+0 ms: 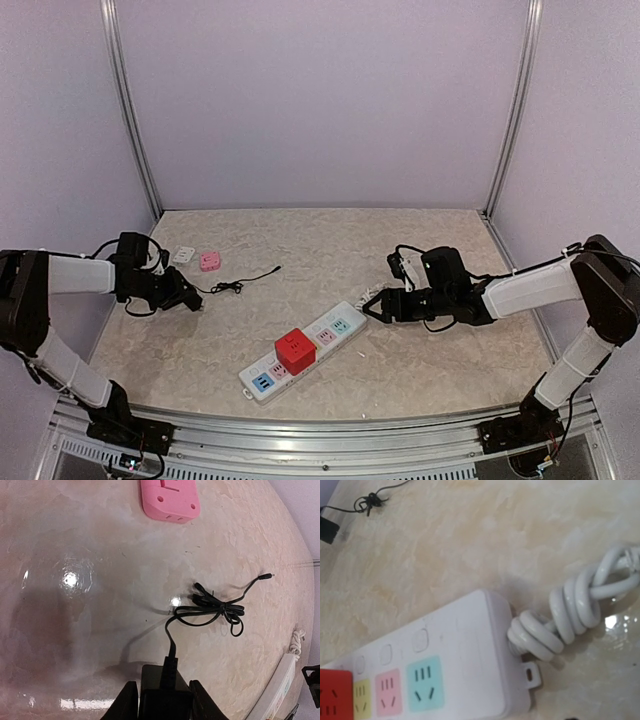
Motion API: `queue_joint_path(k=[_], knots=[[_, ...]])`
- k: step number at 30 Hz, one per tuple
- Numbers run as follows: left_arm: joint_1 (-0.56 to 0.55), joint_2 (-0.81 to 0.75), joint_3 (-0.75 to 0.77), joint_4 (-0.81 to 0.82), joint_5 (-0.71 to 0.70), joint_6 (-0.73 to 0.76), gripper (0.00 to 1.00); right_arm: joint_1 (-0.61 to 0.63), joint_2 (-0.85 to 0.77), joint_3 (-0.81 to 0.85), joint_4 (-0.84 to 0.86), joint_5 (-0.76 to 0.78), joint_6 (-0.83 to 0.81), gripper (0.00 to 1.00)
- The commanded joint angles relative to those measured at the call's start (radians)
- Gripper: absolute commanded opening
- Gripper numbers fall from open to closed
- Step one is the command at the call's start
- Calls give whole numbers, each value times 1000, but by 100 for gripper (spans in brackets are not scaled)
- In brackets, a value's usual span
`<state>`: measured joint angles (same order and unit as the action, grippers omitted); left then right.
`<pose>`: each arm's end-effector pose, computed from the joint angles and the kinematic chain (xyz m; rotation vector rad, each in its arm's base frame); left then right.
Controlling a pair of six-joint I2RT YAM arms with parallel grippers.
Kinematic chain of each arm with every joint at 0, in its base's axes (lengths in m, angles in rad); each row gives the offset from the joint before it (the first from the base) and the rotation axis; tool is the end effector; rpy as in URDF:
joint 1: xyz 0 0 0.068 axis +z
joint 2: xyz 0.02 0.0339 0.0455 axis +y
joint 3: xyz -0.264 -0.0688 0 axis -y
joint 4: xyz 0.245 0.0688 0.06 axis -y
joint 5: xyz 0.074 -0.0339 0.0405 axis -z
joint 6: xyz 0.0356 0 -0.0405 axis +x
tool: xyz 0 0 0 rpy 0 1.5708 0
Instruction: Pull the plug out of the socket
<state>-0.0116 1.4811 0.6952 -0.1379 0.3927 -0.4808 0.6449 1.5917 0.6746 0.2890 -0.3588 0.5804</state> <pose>0.2762 -0.0168 0.1602 -0.4227 2.4924 -0.6927 0.2394 0.1957 0.1564 -0.2938 2.3493 1.0407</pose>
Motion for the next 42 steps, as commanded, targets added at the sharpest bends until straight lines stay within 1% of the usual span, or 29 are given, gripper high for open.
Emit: queue_joint_path(k=[1,7,11,15,19,23,26,31,32,34,35,38,42], knots=[[38,7,-18,16,-3,-18,37,3,-24,12,4,-8,-12,71],[41,-16,-39,11,-33,-34,55,3,-33,15,1,-12,-16,72],[42,-56,-34,-23,-72,-30,64,2,-43,22,-5,-15,-22,72],[42,-95,-25,-35,-85,-32,67,2,-52,31,-16,-17,-31,72],[44,-139,-14,-40,-63,-42,68,2,-67,38,-28,-21,-39,72],[21,-194,9,-56,-41,-30,70,2,-88,40,-34,-30,-46,72],[-69,-258,46,-91,-36,-1,73,2,-102,37,-39,-38,-50,72],[-247,-322,179,-228,-46,85,82,2,-117,17,-35,-53,-65,72],[-285,-328,204,-253,-52,108,86,2,-117,12,-32,-58,-67,73],[-360,-332,246,-299,-61,137,96,2,-123,1,-26,-65,-67,74],[-400,-331,264,-322,-71,151,98,2,-125,-4,-23,-69,-67,75],[-527,-320,309,-391,-126,193,99,2,-140,-14,-23,-70,-69,76],[-684,-239,370,-497,-228,230,99,2,-147,-17,-33,-68,-81,77]])
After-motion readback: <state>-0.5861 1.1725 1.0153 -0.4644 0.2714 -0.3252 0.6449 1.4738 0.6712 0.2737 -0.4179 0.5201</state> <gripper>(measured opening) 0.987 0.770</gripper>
